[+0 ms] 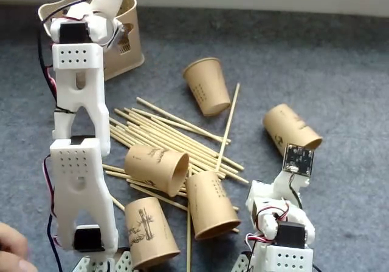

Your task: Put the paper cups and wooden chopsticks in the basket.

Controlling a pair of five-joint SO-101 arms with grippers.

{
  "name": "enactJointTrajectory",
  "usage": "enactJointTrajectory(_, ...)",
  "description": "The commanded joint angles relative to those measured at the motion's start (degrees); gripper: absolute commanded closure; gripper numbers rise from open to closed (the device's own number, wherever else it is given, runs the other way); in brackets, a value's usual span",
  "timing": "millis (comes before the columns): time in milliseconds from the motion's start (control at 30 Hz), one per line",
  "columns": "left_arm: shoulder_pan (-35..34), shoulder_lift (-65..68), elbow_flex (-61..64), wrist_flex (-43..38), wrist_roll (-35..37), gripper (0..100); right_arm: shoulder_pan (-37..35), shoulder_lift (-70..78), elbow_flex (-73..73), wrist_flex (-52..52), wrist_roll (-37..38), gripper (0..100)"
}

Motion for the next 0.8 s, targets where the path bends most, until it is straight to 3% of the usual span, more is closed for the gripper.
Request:
enactJointTrajectory(0, 1.4, 0.0, -0.6, -2.9, -0.4, 89, 0.5, -0.3, 6.5, 0.6, -0.4, 99.3)
enactJointTrajectory(200, 2.0, 0.1, -0.6, -1.8, -0.2, 90, 0.5, -0.3, 6.5, 0.6, -0.4, 99.3)
enactJointTrajectory(467, 4.8, 0.2, -9.8, 9.5, -0.4, 90, 0.5, -0.3, 6.5, 0.6, -0.4, 99.3)
enactJointTrajectory(600, 6.0, 0.4, -14.4, 13.4, -0.4, 97, 0.5, -0.3, 6.5, 0.6, -0.4, 99.3)
enactJointTrajectory(767, 5.3, 0.6, -11.8, 13.2, -0.5, 98, 0.5, -0.3, 6.5, 0.6, -0.4, 99.3)
